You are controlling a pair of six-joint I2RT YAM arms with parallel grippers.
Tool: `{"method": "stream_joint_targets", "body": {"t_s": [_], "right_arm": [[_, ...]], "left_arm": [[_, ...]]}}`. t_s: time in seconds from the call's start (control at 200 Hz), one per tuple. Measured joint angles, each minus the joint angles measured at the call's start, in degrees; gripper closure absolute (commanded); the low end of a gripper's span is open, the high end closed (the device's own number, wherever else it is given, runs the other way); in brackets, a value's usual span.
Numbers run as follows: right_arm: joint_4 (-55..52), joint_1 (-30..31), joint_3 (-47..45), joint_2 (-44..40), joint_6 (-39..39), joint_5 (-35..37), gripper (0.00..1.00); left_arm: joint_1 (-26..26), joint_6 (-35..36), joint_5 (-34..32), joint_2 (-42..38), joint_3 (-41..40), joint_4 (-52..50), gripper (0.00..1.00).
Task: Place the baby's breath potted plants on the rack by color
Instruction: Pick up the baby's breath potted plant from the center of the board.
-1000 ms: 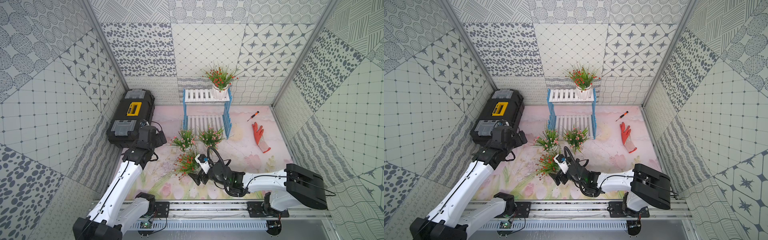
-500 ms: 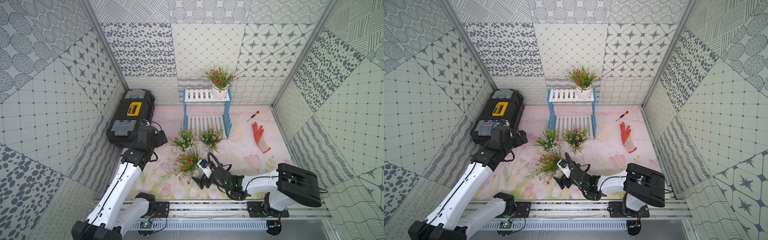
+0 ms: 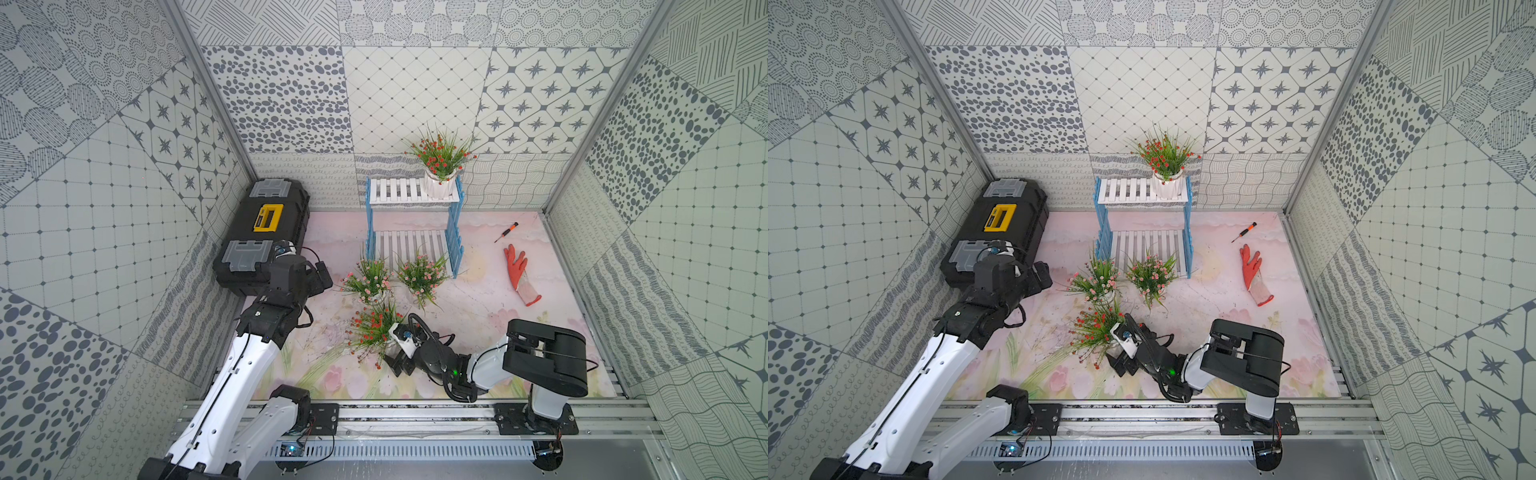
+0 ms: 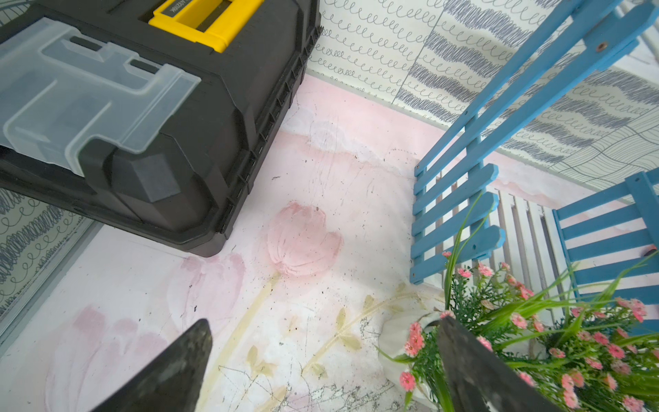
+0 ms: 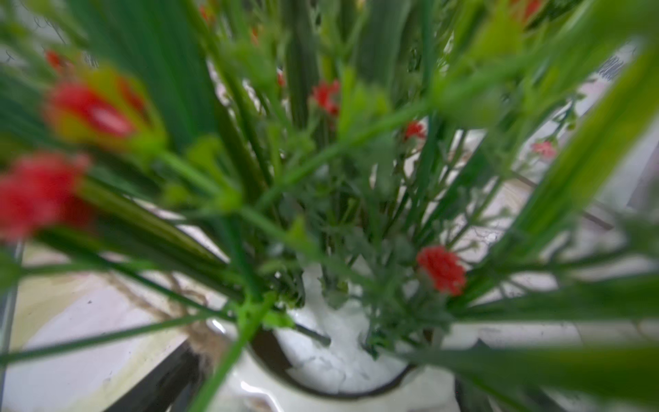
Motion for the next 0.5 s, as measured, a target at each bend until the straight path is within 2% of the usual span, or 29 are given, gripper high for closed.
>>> {"method": "stream_joint_targets", "body": {"t_s": [0.32, 0.5], "right_arm": [[7.3, -0.3, 0.6, 4.2, -2.8, 0.5, 0.02], [11.1, -3.4, 0.0, 5.8, -0.9, -1.5, 0.02]], "left_arm": [[0.0, -0.8, -0.1, 0.0, 0.0, -0.3, 0.02], [0.0, -0.9, -0.2, -0.7, 0.0, -0.6, 0.01]]}}
